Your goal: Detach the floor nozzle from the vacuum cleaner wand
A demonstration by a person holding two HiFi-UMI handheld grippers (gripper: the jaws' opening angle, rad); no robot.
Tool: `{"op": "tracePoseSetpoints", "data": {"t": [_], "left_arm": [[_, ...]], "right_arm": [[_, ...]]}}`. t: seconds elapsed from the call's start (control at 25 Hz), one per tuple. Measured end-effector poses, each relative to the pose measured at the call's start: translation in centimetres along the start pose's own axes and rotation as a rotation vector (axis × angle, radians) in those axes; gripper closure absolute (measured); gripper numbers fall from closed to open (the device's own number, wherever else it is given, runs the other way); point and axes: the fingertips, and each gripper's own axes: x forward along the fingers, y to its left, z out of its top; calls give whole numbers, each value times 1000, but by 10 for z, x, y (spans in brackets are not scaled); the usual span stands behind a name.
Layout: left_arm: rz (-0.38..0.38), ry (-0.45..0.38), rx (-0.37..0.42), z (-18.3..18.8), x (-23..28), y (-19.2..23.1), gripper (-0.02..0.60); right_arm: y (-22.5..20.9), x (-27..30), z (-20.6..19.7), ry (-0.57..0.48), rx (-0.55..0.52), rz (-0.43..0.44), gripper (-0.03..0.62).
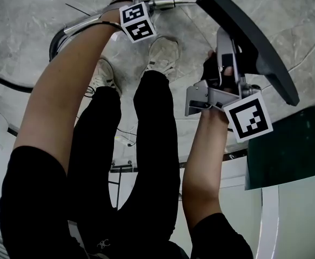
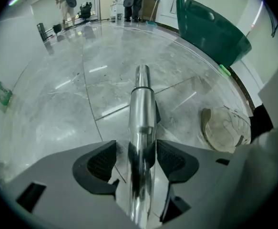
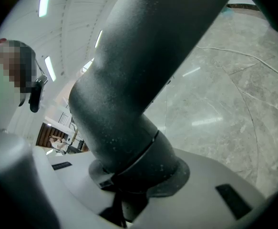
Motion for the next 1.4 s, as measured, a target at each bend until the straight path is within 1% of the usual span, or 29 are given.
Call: {"op": "tracePoseSetpoints", "data": {"t": [0.08,0.12,0.2,0.24,0.28,0.32,0.36,0.44,0.48,0.52,0.56,0.6,0.68,0.76,0.84,0.92,1.0,1.08,1.16,1.24,1.4], "left_arm": [[-15,16,16,-4,-4,0,333],[-5,11,12,-5,-9,3,333],[38,-32,-14,-3,-32,10,333],[63,-67,-48,-1,-50,14,334],[85,-110,-106,2,-72,19,340],[107,-159,-186,6,-98,26,427],[126,-212,-275,10,-127,34,572],[135,-317,-441,20,-191,45,574],[131,-367,-511,25,-227,47,574],[130,-414,-569,30,-266,48,574],[139,-456,-610,36,-306,49,574],[157,-496,-635,44,-347,53,574],[209,-581,-651,66,-429,65,574],[249,-666,-656,87,-509,72,574],[231,-739,-684,101,-587,60,574],[200,-788,-705,108,-660,37,574],[224,-824,-682,115,-728,21,574],[255,-886,-661,127,-792,17,574],[281,-941,-652,134,-853,9,574],[324,-963,-629,135,-907,-10,574],[390,-1008,-584,135,-987,-49,574]], "right_arm": [[6,-1,0,-5,-26,-5,493],[9,-4,1,-14,-32,-13,493],[16,-11,2,-38,-41,-31,492],[21,-15,1,-50,-52,-38,492],[28,-21,1,-61,-70,-45,492],[37,-27,1,-71,-94,-51,493],[48,-34,2,-81,-121,-55,493],[76,-51,3,-94,-158,-66,493],[93,-63,3,-97,-159,-68,493],[114,-75,4,-103,-145,-59,493],[138,-87,6,-113,-123,-36,493],[164,-98,13,-128,-112,-7,493],[220,-118,34,-164,-131,53,493],[274,-141,56,-197,-167,92,493],[326,-175,69,-216,-185,116,493],[378,-218,76,-241,-187,151,493],[427,-259,86,-286,-206,196,493],[472,-293,105,-353,-241,240,493],[510,-327,116,-409,-251,279,493],[540,-366,117,-444,-248,302,493],[581,-433,121,-507,-259,327,493]]}}
